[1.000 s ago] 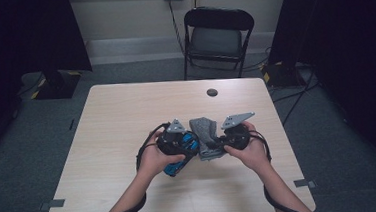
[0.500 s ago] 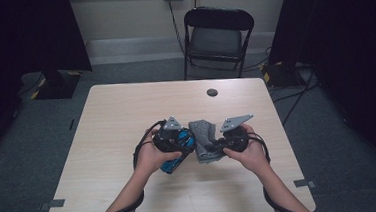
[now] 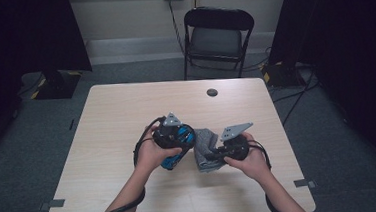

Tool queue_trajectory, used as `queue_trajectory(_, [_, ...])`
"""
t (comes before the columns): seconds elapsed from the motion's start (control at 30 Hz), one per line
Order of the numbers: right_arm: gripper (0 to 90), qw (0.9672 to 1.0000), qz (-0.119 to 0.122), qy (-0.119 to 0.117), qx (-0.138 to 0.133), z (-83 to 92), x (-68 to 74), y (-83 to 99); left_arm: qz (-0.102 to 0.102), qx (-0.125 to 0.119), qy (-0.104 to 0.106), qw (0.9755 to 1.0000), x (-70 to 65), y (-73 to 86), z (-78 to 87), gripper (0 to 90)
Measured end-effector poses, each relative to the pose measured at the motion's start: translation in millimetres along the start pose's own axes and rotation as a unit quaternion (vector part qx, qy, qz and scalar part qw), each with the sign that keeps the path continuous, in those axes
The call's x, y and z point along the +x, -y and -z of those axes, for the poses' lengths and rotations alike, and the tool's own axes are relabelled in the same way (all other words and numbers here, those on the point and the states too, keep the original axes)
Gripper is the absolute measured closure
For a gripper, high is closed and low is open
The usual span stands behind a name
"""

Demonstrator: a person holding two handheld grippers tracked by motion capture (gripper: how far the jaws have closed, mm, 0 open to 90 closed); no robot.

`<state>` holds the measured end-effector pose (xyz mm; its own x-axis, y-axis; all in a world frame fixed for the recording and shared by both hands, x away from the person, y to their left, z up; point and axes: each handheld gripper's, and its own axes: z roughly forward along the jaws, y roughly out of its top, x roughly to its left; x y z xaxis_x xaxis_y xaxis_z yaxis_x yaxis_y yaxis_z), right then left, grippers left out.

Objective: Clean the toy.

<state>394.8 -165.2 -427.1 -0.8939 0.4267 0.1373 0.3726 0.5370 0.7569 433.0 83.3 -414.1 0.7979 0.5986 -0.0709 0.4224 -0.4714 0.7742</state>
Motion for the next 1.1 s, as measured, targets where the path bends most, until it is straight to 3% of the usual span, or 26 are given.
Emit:
queue_trajectory(0.1, [79.7,1.0000,0.001,0.001,0.008,-1.2,1.3,4.0,0.005,-0.003,-0.001,1.0000,3.2,-0.9,1.1,25.5])
queue_trajectory(0.2, [79.5,0.9998,-0.007,0.016,0.003,1.6,-1.9,6.7,0.005,-0.005,-0.002,1.0000,3.6,-1.6,3.8,25.5])
queue_trajectory(0.4, [79.5,0.9961,-0.044,0.075,-0.013,13.8,-17.3,9.0,-0.002,-0.009,0.001,1.0000,-0.1,-5.5,9.6,25.5])
queue_trajectory(0.47, [79.4,0.9946,-0.059,0.083,-0.019,15.8,-19.5,7.6,-0.005,-0.012,0.000,0.9999,-1.8,-7.4,9.4,25.5])
queue_trajectory(0.57, [79.4,0.9947,-0.060,0.081,-0.022,14.1,-18.0,2.7,-0.007,-0.013,0.003,0.9999,-4.0,-9.6,7.6,25.5])
queue_trajectory(0.8, [79.4,0.9979,-0.040,0.048,-0.018,-1.4,-2.9,-11.2,-0.004,-0.011,0.002,0.9999,-6.3,-9.2,1.5,25.5])
queue_trajectory(1.1, [79.5,0.9988,-0.036,0.032,-0.010,-15.9,3.0,-12.7,-0.005,-0.008,0.003,1.0000,-6.1,-6.6,3.4,25.5])
